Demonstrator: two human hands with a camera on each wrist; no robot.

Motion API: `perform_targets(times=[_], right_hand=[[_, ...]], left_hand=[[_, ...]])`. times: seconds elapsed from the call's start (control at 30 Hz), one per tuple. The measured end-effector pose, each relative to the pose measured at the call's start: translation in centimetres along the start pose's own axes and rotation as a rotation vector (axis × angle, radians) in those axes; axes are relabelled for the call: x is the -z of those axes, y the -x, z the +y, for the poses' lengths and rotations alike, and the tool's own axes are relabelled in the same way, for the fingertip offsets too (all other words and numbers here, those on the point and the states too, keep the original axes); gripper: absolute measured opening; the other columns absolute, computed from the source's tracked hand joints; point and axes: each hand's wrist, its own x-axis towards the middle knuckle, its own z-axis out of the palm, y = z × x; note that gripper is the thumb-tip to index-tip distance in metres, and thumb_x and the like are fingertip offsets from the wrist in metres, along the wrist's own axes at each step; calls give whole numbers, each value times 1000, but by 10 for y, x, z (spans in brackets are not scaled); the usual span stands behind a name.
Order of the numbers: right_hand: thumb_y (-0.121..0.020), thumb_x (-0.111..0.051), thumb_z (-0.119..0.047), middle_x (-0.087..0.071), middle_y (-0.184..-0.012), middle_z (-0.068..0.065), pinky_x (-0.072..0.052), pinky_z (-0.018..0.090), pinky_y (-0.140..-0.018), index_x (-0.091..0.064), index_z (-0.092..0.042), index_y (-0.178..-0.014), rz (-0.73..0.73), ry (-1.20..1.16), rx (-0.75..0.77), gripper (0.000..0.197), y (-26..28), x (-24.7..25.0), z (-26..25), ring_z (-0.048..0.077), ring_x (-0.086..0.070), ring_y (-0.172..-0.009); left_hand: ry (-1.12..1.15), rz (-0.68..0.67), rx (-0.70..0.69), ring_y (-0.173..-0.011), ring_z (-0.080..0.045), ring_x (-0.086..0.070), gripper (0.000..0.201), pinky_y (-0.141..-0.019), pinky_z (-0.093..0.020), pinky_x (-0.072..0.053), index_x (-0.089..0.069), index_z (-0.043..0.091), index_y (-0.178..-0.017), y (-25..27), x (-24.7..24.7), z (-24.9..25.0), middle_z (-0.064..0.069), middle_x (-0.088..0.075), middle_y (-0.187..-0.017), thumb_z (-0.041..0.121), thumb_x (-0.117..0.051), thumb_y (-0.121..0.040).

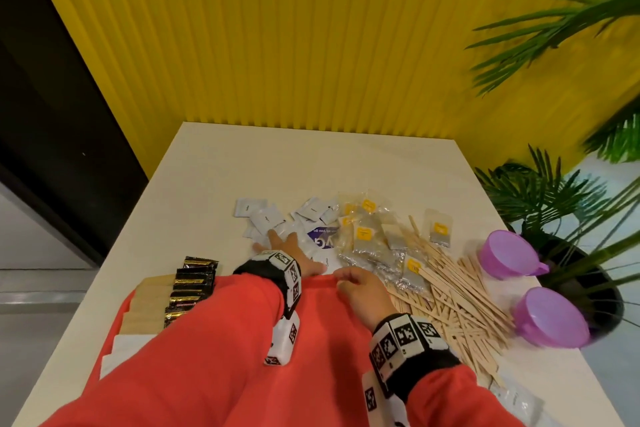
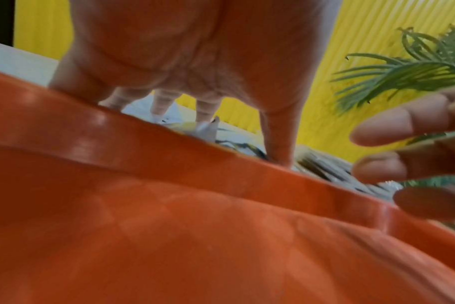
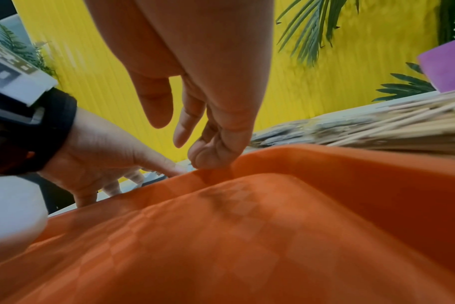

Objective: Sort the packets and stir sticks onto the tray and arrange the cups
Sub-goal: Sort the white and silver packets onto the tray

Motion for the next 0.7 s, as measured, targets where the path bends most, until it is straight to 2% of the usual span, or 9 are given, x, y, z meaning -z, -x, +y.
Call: perform_targets(times=[0.1, 0.27, 0.33, 0.4, 0.47, 0.53, 0.6, 0.63, 0.7], right_hand=[[-84, -53, -6, -59, -79, -12, -45, 29, -82, -59, -30, -78, 15, -7, -7, 25, -2, 4, 5, 13, -55, -81], [-85, -54, -7, -63, -79, -9, -48, 34, -84, -61, -29, -75, 36, -75, -35, 25, -3, 3, 11, 14, -58, -79], [-85, -55, -8, -63, -77, -6, -48, 33, -79, -62, -27, -76, 30, -124, -40, 23, -3, 1, 12, 14, -57, -75], [-85, -56, -7, -60, -69, -6, -43, 32, -68, -62, -25, -74, 25, -174, -47, 22, -4, 0, 13, 13, -53, -65], [-86, -56, -6, -57, -65, -7, -38, 29, -63, -62, -24, -74, 19, -211, -54, 22, -4, 0, 13, 11, -50, -61], [-86, -56, -5, -58, -68, -5, -39, 26, -65, -61, -25, -76, 15, -243, -55, 23, -4, 1, 10, 10, -52, -62], [-87, -55, -4, -59, -72, -3, -41, 22, -65, -60, -24, -80, 18, -274, -48, 22, -2, 4, 6, 10, -53, -64], [-88, -54, -4, -59, -74, -2, -42, 20, -64, -61, -21, -85, 21, -298, -47, 19, 0, 5, 3, 10, -54, -64], [-89, -53, -5, -58, -79, -1, -43, 20, -62, -61, -16, -101, 23, -357, -49, 18, 2, 8, -5, 9, -55, -66]], left_hand=[[-50, 80, -49, -131, -36, -28, 83, -104, -43, -32, -26, 22, -139, 0, -1, 11, -10, -25, -141, 58, -63, -74], [-11, 71, -129, -122, -33, -45, 52, -101, -42, -41, -39, 17, -130, 1, 3, 16, -11, -39, -132, 28, -57, -83], [-72, 74, -215, -119, -29, -51, 39, -97, -34, -44, -47, 10, -126, 3, 7, 13, -13, -49, -131, 18, -51, -88], [-56, 108, -260, -118, -26, -54, 33, -95, -30, -44, -53, 4, -123, 5, 12, 8, -12, -56, -128, 12, -46, -92], [47, 133, -279, -111, -25, -58, 28, -92, -30, -47, -60, 3, -115, 4, 15, 1, -10, -61, -119, 7, -46, -90], [222, 193, -291, -91, -22, -61, 21, -72, -25, -51, -66, 9, -87, 4, 17, -9, -3, -65, -94, 1, -47, -86], [418, 271, -324, -67, -13, -53, 32, -53, -17, -40, -54, 21, -62, 4, 18, -19, 8, -55, -72, -3, -50, -82], [530, 304, -358, -63, -11, -50, 35, -53, -17, -38, -50, 23, -59, 7, 19, -22, 10, -52, -69, -4, -54, -80], [754, 307, -457, -69, -11, -49, 30, -59, -15, -38, -52, 22, -68, 17, 24, -27, 9, -52, -75, -5, -62, -78]])
